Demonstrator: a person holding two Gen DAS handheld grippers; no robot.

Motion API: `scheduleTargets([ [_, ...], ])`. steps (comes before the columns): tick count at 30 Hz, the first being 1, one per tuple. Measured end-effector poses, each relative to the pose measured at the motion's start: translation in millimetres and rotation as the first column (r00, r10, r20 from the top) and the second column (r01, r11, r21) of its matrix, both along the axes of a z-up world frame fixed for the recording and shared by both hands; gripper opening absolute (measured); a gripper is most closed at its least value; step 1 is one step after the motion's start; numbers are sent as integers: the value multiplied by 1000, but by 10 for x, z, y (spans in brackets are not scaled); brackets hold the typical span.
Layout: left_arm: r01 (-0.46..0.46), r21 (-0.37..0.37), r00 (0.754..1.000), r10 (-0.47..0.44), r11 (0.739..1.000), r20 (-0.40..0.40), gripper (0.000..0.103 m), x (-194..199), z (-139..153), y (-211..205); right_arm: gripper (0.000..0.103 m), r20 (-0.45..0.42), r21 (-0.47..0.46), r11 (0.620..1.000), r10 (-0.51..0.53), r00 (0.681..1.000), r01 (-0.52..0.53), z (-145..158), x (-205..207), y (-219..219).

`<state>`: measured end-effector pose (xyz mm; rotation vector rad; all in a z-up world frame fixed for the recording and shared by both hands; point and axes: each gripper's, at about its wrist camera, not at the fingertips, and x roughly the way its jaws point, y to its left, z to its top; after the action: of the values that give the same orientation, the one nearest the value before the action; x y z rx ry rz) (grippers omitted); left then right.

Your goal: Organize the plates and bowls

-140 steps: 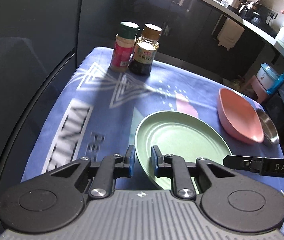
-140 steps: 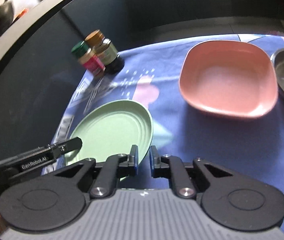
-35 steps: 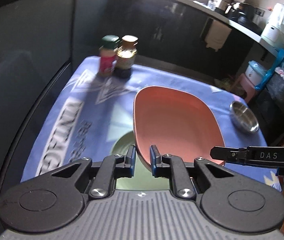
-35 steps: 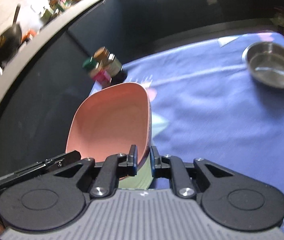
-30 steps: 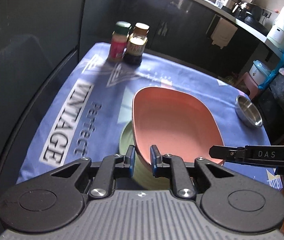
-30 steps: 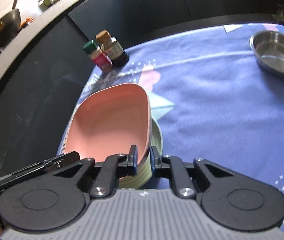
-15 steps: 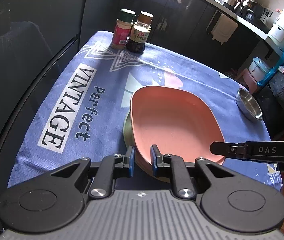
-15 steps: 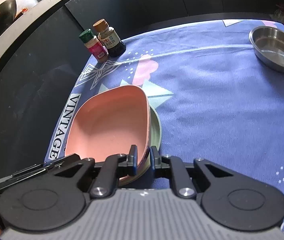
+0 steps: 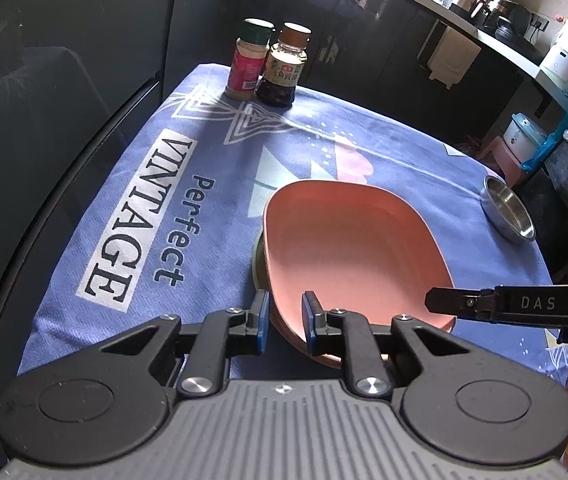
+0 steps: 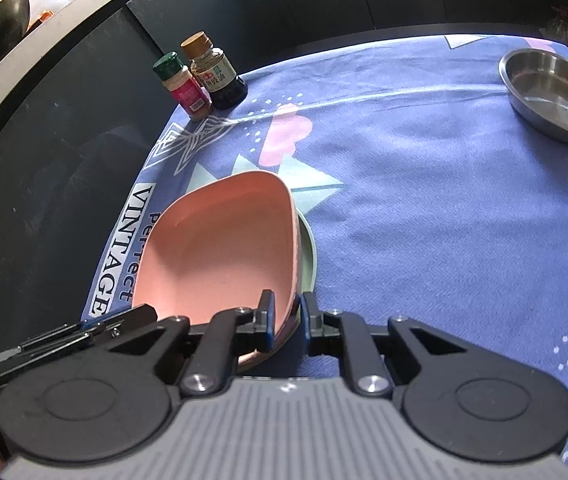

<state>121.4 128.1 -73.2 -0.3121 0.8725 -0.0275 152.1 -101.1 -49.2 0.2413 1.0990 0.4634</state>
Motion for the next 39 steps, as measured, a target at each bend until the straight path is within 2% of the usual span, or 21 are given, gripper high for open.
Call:
scheduleTargets([
  [8,-19,0,1000,19,1000,6,19,-8,29,47,13,32,-8,1000,-5,999,5,61,-7,-35],
  [14,-39,12,998,39,999,39,25,-62,161,45,13,49,-5,1000,-17,999,17,124,-28,-113],
  [18,-33,21,996,31,999,78,34,-86,302,-30,13,74,1,998,-69,995,69,221,-23,-338],
  [21,-5,39,996,2,999,94,36,-48,391,-155,13,96,2,990,-142,985,143,308,-3,-638],
  [24,29,57,995,-34,998,97,38,35,467,-333,13,113,4,972,-235,965,236,369,46,-998],
  [27,73,65,990,-80,995,119,42,80,533,-543,12,143,1,936,-349,926,353,426,128,-1389],
  [30,109,72,985,-118,991,128,46,118,554,-751,21,163,-9,879,-469,868,477,417,325,-1756],
  [32,129,75,982,-137,989,128,46,175,573,-888,32,156,-16,843,-529,834,538,348,485,-1953],
  [36,151,67,979,-158,986,125,47,320,588,-1119,32,99,-13,817,-573,814,577,124,785,-2128],
  [39,172,60,978,-177,983,112,47,478,579,-1296,32,89,-18,805,-590,803,593,-28,927,-2148],
])
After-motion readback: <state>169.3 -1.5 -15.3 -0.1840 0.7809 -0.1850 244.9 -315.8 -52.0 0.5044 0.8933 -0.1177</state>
